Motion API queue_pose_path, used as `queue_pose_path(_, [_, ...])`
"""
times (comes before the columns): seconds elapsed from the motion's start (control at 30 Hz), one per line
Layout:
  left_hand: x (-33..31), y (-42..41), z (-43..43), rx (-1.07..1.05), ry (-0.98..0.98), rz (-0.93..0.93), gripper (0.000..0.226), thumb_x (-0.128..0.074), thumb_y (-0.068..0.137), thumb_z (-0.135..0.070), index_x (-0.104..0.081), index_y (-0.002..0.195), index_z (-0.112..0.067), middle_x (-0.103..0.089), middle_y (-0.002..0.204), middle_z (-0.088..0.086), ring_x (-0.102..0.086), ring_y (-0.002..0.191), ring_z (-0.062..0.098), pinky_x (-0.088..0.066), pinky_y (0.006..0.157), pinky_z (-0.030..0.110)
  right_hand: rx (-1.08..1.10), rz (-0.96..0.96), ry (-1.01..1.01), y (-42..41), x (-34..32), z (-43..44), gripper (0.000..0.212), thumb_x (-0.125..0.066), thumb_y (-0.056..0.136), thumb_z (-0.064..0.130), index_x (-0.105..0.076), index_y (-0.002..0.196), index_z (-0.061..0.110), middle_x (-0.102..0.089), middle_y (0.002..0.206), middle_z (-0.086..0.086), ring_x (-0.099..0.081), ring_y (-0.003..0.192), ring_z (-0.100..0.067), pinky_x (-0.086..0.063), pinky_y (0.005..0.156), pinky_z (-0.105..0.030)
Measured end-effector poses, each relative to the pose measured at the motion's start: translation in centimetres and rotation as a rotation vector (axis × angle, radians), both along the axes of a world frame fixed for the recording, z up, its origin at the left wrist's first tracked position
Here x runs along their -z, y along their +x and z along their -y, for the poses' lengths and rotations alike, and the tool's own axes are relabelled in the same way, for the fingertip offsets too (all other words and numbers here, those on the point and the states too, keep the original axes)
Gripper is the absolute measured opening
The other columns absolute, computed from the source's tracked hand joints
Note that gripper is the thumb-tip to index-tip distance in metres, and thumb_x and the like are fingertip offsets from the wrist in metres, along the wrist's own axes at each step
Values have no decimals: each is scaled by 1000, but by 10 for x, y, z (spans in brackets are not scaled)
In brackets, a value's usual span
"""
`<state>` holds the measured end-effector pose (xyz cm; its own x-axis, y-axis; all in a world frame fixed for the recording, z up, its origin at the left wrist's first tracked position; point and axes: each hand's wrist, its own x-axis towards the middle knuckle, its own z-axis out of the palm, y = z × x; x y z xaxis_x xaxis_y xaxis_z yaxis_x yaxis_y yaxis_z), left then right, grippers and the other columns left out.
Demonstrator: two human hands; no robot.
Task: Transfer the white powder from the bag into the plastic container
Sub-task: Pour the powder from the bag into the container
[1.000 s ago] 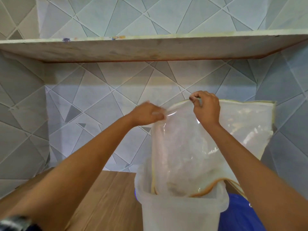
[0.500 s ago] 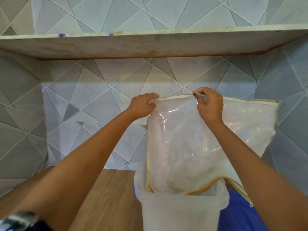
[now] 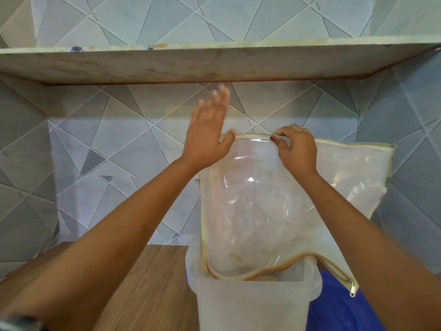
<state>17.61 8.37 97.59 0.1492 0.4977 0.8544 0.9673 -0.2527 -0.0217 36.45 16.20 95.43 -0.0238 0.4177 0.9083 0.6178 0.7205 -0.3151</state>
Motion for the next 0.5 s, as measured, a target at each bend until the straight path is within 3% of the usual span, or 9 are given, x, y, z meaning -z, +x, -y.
queue_pose_path(0.07, [7,1,-2,7,-467,-67,52,-44,92,-39,-42,140,-20,-48,143,6,-40,134,27,-30,109,36,4,20,16,-3,5,-1,16,-59,87,16,-73,92,9,-69,96,-13,-56,92,-33,-42,75,-34])
queue_pose_path(0.1, [10,-1,-3,27,-460,7,54,-44,91,-42,-41,141,-20,-48,143,7,-39,134,27,-29,110,35,5,23,17,-4,8,-1,15,-59,87,14,-73,90,9,-69,95,-13,-56,90,-33,-42,75,-34])
queue_pose_path(0.17, [13,-5,0,31,42,241,61,-42,92,-37,-26,147,-15,-32,153,8,-26,143,23,-17,117,34,2,-12,20,-5,12,-1,15,-59,87,12,-73,89,8,-69,94,-13,-57,89,-33,-42,75,-33])
queue_pose_path(0.2, [11,-7,1,7,163,249,65,-40,91,-37,-20,148,-13,-25,156,8,-21,145,22,-12,118,34,-1,-30,26,-5,12,-2,15,-59,87,12,-73,90,8,-69,94,-12,-57,89,-32,-43,76,-33])
queue_pose_path(0.23, [11,-9,-1,14,76,176,69,-38,88,-42,-20,148,-14,-25,156,8,-21,145,23,-12,118,34,-6,-36,29,-6,10,-2,15,-59,87,13,-73,90,9,-69,94,-12,-57,89,-32,-43,78,-34])
queue_pose_path(0.33, [18,-8,-3,33,-537,5,53,-43,89,-47,-47,137,-22,-52,140,5,-44,132,27,-26,112,32,-33,11,51,-9,5,-1,15,-58,87,13,-73,90,9,-69,93,-12,-56,89,-32,-42,79,-34])
queue_pose_path(0.37, [15,-9,-5,46,-464,106,48,-46,93,-41,-49,135,-20,-53,139,5,-44,132,27,-24,113,31,-48,15,60,-10,5,-1,15,-58,87,12,-73,89,8,-69,93,-12,-56,89,-32,-41,79,-33])
queue_pose_path(0.43, [4,-7,-1,68,-42,292,51,-45,95,-37,-42,140,-13,-45,146,8,-36,138,26,-22,116,36,-64,-25,67,-11,4,0,16,-57,88,14,-72,90,8,-69,94,-11,-56,89,-31,-42,80,-33])
queue_pose_path(0.5, [-4,-8,-2,17,2,195,57,-43,96,-39,-31,145,-13,-33,152,10,-27,143,24,-16,118,41,-70,-53,80,-10,1,-1,17,-57,88,15,-72,91,9,-69,95,-11,-57,90,-30,-42,80,-34])
